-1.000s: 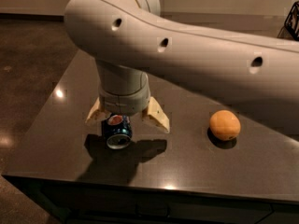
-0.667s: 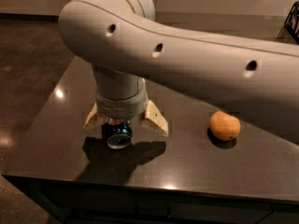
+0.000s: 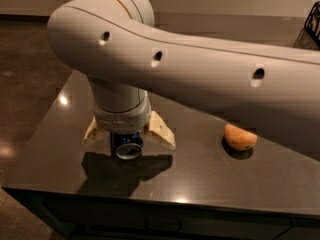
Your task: Place pepsi can upright
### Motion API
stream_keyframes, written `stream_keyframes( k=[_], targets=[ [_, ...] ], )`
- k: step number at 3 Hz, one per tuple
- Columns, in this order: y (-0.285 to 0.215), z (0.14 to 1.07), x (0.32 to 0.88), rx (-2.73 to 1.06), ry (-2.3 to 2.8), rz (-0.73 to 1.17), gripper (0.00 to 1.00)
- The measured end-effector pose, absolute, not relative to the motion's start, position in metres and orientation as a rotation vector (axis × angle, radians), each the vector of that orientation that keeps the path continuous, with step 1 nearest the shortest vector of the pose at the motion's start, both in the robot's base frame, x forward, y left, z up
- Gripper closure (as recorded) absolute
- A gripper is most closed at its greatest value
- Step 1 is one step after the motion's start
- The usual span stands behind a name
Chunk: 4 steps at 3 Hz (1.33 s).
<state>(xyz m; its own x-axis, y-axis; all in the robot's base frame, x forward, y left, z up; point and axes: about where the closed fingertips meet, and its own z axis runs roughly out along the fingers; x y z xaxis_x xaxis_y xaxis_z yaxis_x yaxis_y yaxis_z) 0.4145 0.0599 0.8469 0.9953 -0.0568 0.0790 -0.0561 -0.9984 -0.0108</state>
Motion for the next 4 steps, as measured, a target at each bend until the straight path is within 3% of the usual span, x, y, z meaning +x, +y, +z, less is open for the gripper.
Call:
stream_keyframes(
  k=[2,3,4],
  targets=[
    [0.0651,0.8404,0.4175,-3.148,0.091,-0.131,0.0],
    [0.0675,0.8378,0.4206,-3.154,0.103,-0.135,0.16],
    [0.0699,0.8397,0.4201,-3.151,0.105,-0.127,0.39]
  ],
)
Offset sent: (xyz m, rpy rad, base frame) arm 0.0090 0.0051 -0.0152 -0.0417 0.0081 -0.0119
